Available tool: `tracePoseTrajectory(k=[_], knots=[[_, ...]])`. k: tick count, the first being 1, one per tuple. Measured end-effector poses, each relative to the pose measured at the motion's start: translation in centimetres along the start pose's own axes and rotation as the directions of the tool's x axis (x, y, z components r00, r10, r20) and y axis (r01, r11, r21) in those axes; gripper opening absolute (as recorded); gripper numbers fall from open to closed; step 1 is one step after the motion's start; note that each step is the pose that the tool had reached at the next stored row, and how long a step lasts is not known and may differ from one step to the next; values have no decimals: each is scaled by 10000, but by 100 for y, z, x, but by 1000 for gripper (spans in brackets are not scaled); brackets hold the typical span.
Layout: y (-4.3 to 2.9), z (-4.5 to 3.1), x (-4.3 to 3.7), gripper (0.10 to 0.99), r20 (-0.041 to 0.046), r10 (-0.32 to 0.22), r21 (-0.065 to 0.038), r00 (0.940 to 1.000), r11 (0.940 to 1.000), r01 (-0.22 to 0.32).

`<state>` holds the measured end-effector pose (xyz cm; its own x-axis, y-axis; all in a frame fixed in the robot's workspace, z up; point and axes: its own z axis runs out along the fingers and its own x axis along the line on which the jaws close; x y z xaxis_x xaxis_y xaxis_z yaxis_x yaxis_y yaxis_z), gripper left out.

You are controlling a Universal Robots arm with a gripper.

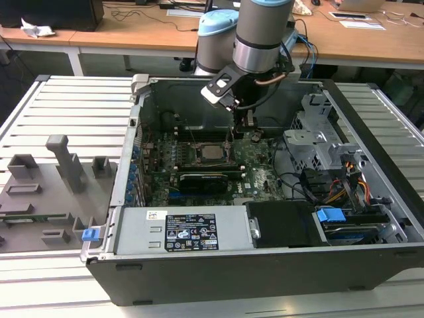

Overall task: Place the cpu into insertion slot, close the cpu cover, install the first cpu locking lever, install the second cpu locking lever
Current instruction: 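Close the cpu cover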

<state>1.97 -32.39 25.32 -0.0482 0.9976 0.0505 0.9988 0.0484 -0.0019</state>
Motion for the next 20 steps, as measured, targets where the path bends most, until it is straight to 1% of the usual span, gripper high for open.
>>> tracePoseTrajectory(k=[4,5,9,10,11,13,15,18,20], knots=[[-57,9,3,106,0,-1,-1,10000,10000,1],[-91,20,4,106,0,-1,-2,10000,10000,1],[-183,71,5,106,1,-1,-2,10000,10000,1],[-218,91,6,106,1,1,-2,10000,10000,-1],[-239,101,7,106,0,-1,-2,10000,10000,1],[-269,119,5,106,1,-1,-2,10000,10000,1],[-311,143,-13,106,1,-1,0,10000,10000,1],[-347,154,-19,106,1,-1,0,10000,10000,1],[-389,163,-19,106,-1,-1,0,10000,10000,1]])
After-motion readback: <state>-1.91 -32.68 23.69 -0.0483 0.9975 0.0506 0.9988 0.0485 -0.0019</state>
